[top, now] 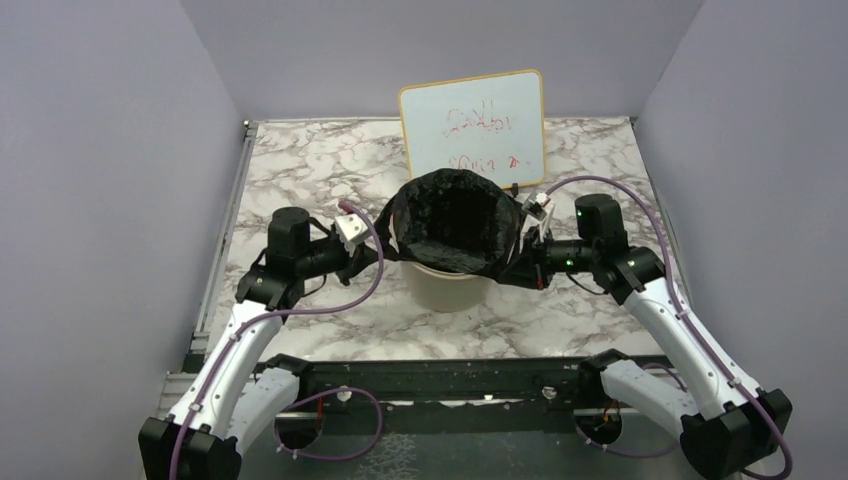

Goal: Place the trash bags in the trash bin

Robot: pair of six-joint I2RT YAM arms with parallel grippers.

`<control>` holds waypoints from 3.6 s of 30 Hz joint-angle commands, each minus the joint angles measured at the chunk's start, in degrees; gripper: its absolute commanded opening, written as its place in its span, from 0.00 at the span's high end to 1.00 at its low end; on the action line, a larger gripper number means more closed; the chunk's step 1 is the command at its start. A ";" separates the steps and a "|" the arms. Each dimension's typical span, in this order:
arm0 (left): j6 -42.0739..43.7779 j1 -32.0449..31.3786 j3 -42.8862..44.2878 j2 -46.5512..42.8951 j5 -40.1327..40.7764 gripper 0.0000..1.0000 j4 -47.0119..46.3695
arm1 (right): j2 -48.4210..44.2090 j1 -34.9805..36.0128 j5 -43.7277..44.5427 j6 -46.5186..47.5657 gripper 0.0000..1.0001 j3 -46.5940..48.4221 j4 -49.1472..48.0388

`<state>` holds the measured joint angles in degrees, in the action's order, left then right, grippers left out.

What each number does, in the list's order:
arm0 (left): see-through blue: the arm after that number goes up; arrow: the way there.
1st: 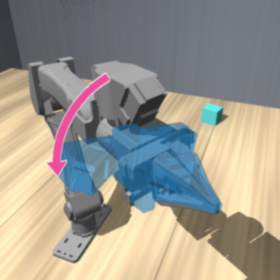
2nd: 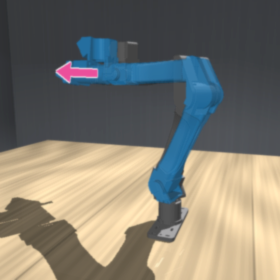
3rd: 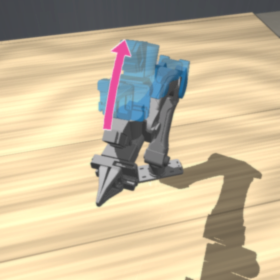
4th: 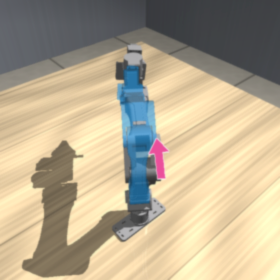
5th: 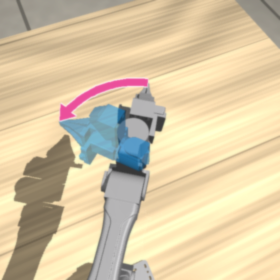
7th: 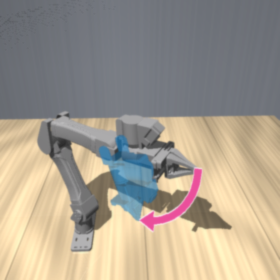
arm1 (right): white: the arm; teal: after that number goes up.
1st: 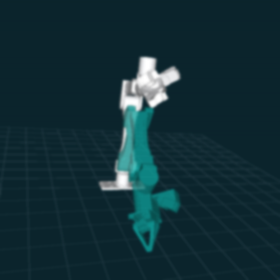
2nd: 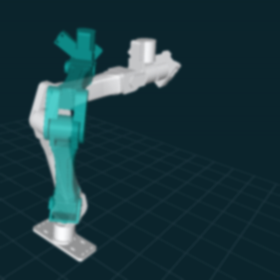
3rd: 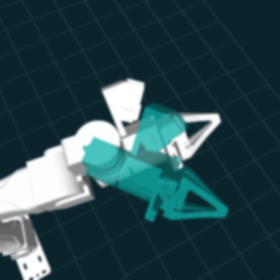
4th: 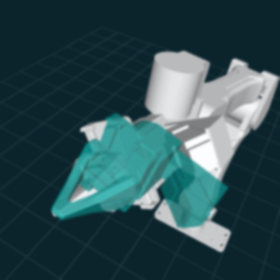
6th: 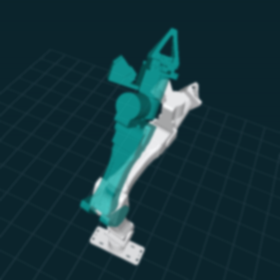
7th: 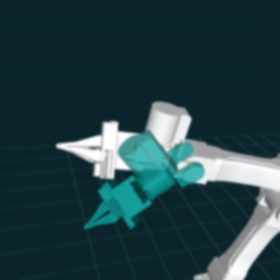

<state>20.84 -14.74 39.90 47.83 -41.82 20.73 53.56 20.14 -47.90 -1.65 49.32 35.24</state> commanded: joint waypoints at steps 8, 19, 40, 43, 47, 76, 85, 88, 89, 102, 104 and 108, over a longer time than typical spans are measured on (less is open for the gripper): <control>-15.64 -0.02 1.92 -9.31 10.21 0.46 -4.31 | -4.95 -0.06 1.25 -2.94 0.59 2.26 -0.86; -26.61 0.01 6.40 -12.91 20.56 0.01 -3.00 | -18.06 -0.02 18.01 -10.55 0.38 3.65 -2.79; -74.77 0.06 3.35 -7.12 18.92 0.15 0.12 | -19.22 -0.09 35.65 -51.81 0.47 -10.48 -9.62; -75.41 0.06 3.01 -7.91 19.44 0.14 2.10 | -20.43 -0.10 35.86 -53.24 0.46 -12.71 -11.27; -77.27 0.06 1.17 -7.68 19.66 0.11 0.62 | -20.27 -0.04 34.68 -53.44 0.45 -13.68 -12.63; -75.19 0.06 -14.15 7.20 5.56 0.91 -24.60 | -10.34 -0.04 26.61 -46.00 0.59 -12.67 -11.67; -71.08 0.06 -11.21 5.44 8.85 0.92 -20.82 | -13.28 -0.05 27.99 -46.23 0.71 -16.23 -14.18; -67.71 0.06 -8.36 5.70 8.55 0.86 -15.28 | -11.07 -0.04 28.33 -44.42 0.71 -16.30 -13.05; -66.37 0.06 -6.96 5.57 8.48 0.83 -13.61 | -10.39 -0.04 28.38 -43.69 0.71 -16.20 -12.51; -55.03 0.06 0.85 3.94 9.61 0.67 -0.49 | -10.75 -0.05 34.81 -37.97 0.54 -8.27 -3.53; -54.74 0.06 0.19 3.30 9.57 0.71 -0.47 | -13.22 -0.02 39.05 -37.00 0.49 -6.31 -1.72; -54.39 0.06 -0.81 3.10 9.39 0.74 -0.56 | -16.73 -0.06 37.76 -35.72 0.44 -3.71 0.19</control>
<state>-35.57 -14.70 39.88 52.21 -32.95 19.31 39.77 20.14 -12.82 -39.92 42.30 31.38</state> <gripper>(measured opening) 0.270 0.545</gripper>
